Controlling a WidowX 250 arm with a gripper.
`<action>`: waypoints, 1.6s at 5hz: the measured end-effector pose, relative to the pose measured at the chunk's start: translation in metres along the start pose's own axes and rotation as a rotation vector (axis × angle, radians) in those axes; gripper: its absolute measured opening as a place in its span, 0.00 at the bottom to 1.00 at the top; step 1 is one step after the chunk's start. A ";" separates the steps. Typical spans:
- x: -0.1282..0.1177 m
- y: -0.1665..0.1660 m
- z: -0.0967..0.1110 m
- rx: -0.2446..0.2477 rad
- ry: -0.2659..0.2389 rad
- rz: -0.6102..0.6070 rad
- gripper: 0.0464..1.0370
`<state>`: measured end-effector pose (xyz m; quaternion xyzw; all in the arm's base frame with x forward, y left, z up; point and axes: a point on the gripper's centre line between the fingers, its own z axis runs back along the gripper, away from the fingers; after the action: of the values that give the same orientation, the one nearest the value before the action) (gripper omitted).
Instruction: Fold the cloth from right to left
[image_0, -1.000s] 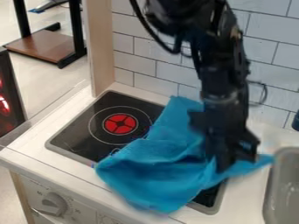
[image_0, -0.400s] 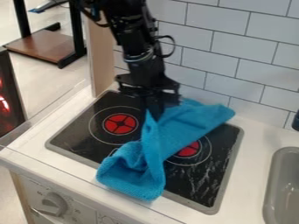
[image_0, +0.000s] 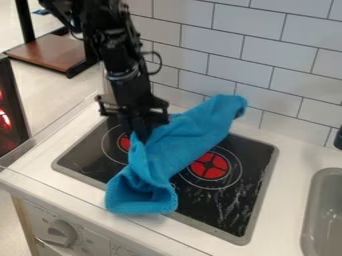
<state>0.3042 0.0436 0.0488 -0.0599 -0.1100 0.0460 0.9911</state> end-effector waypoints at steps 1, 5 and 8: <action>-0.005 0.009 -0.004 0.006 0.015 0.046 0.19; -0.005 0.009 -0.004 0.007 0.010 0.074 0.97; 0.000 -0.002 0.050 0.003 -0.095 0.089 0.96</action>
<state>0.2934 0.0474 0.0977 -0.0610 -0.1539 0.0932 0.9818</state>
